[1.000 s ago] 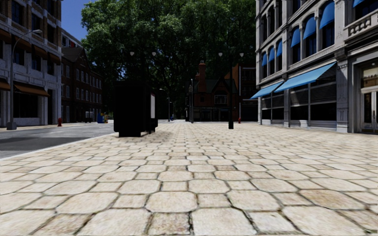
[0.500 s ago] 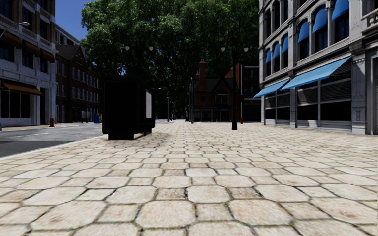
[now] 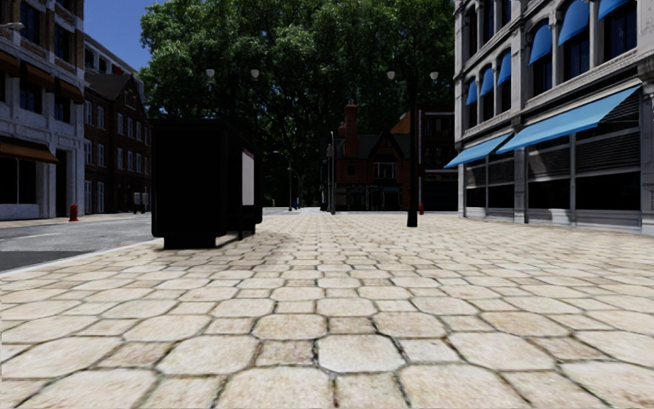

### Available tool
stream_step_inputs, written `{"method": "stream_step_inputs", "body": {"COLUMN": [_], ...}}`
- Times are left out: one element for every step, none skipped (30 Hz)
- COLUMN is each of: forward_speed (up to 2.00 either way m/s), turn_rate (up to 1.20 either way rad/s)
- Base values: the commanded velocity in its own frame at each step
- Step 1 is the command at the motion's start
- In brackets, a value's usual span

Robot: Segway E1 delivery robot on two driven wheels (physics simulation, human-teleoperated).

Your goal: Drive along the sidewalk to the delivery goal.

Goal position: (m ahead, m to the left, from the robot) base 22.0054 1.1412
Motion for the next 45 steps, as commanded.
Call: {"method": "stream_step_inputs", "body": {"forward_speed": [2.0, 2.0, 2.0, 2.0, 2.0, 2.0, 2.0, 2.0, 2.0, 2.0, 2.0, 2.0, 2.0, 2.0, 2.0, 2.0, 2.0, 2.0, 2.0, 2.0, 2.0, 2.0, 2.0, 2.0, 2.0, 2.0, 2.0, 2.0, 2.0, 2.0, 2.0, 2.0, 2.0, 2.0, 2.0, 2.0, 2.0, 2.0, 2.0, 2.0, 2.0, 2.0, 2.0, 2.0, 2.0], "turn_rate": [0.0, 0.0, 0.0, 0.0, 0.0, 0.0, 0.0, 0.06, 0.06, 0.13, 0.15, 0.17, 0.17, 0.17, 0.17, 0.17, 0.17, 0.17, 0.17, 0.17, 0.17, 0.17, 0.17, 0.17, 0.15, 0.14, 0.14, 0.14, 0.14, 0.14, 0.14, 0.14, 0.19, 0.19, 0.2, 0.21, 0.21, 0.21, 0.21, 0.21, 0.21, 0.21, 0.21, 0.21, 0.21]}}
